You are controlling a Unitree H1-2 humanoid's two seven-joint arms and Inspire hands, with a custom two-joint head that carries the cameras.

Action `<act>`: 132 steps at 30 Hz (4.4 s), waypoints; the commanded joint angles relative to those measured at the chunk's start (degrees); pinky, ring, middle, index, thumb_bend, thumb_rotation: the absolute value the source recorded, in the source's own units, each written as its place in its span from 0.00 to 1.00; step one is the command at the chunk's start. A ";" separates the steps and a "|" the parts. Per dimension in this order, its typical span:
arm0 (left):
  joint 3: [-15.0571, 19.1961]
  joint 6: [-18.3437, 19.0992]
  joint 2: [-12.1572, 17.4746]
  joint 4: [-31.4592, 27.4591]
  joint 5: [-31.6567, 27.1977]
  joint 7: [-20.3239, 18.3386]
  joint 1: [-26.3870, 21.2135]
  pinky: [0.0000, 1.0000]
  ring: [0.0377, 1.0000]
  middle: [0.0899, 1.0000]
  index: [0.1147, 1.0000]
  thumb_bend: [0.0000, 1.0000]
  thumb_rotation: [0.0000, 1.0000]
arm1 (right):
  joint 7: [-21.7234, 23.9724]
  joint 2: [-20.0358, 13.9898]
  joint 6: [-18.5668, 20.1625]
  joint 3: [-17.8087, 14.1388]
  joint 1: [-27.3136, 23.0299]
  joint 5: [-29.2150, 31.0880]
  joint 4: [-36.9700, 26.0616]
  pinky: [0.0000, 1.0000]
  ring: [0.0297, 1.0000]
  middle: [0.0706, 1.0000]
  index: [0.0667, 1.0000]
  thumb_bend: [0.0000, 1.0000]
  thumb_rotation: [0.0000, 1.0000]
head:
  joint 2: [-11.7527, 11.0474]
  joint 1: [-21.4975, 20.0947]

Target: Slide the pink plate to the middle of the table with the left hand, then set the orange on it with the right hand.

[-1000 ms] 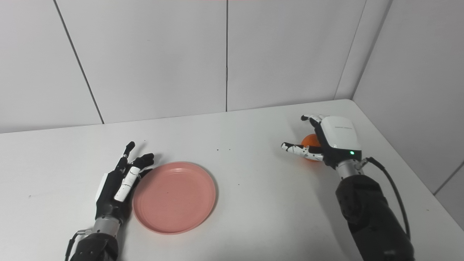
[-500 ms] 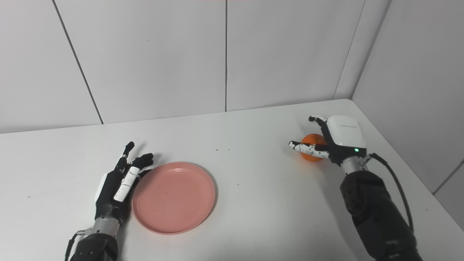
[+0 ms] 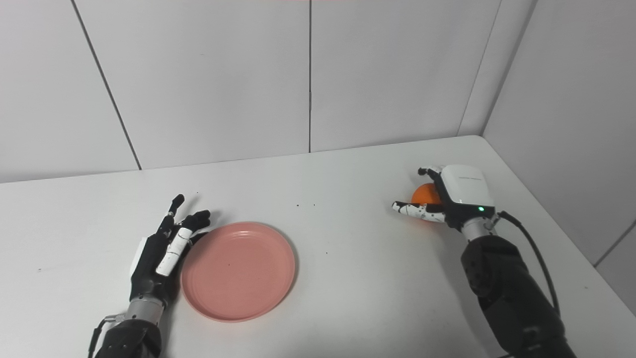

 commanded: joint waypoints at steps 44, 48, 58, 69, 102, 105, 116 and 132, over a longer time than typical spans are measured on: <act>-0.48 2.24 -0.18 -1.97 -0.47 -0.44 -0.42 0.71 0.77 0.71 0.93 1.00 0.66 | -16.05 -0.78 -4.78 6.81 -4.09 7.57 11.78 0.10 0.13 0.16 0.22 0.60 0.36 | 0.38 1.01; -0.43 2.29 -0.12 -1.86 -0.48 -0.44 -0.42 0.71 0.78 0.71 0.93 1.00 0.66 | -14.16 -0.83 -3.06 6.86 -3.78 8.01 8.88 0.11 0.14 0.17 0.23 0.59 0.35 | 0.39 0.89; -0.44 2.20 -0.13 -1.63 -0.76 -0.71 -0.37 0.71 0.78 0.71 0.93 1.00 0.65 | -8.74 -0.32 0.93 5.74 -3.54 6.74 -1.25 0.10 0.12 0.14 0.20 0.58 0.29 | 0.39 0.90; -1.16 2.16 -0.85 -2.03 0.42 0.26 0.07 0.69 0.77 0.71 0.94 1.00 0.67 | -2.87 0.31 4.45 5.38 -4.56 3.92 -12.73 0.09 0.11 0.14 0.20 0.57 0.31 | 0.77 2.53; -4.63 -1.04 -7.38 1.25 4.94 7.23 0.69 0.67 0.73 0.67 0.91 1.00 0.71 | 0.63 0.12 -5.67 3.10 -4.72 8.01 -22.94 0.10 0.11 0.14 0.19 0.58 0.32 | -0.23 18.76; -4.70 -1.83 -7.34 1.44 4.94 6.92 0.76 0.67 0.73 0.67 0.91 1.00 0.76 | 1.48 0.75 -5.35 3.80 -4.89 7.60 -24.39 0.09 0.11 0.14 0.19 0.58 0.32 | -0.14 18.95; -4.86 -3.68 -6.92 2.44 6.19 7.38 0.47 0.65 0.74 0.68 0.88 1.00 0.99 | 4.48 4.44 -4.75 6.48 -5.56 5.09 -28.55 0.10 0.12 0.16 0.20 0.58 0.34 | -0.27 18.60; -4.59 -3.78 -6.72 2.61 5.88 7.11 0.31 0.66 0.76 0.68 0.88 1.00 1.00 | 7.51 8.37 -6.08 10.96 -6.26 3.31 -29.46 0.11 0.14 0.18 0.23 0.59 0.33 | -0.14 18.29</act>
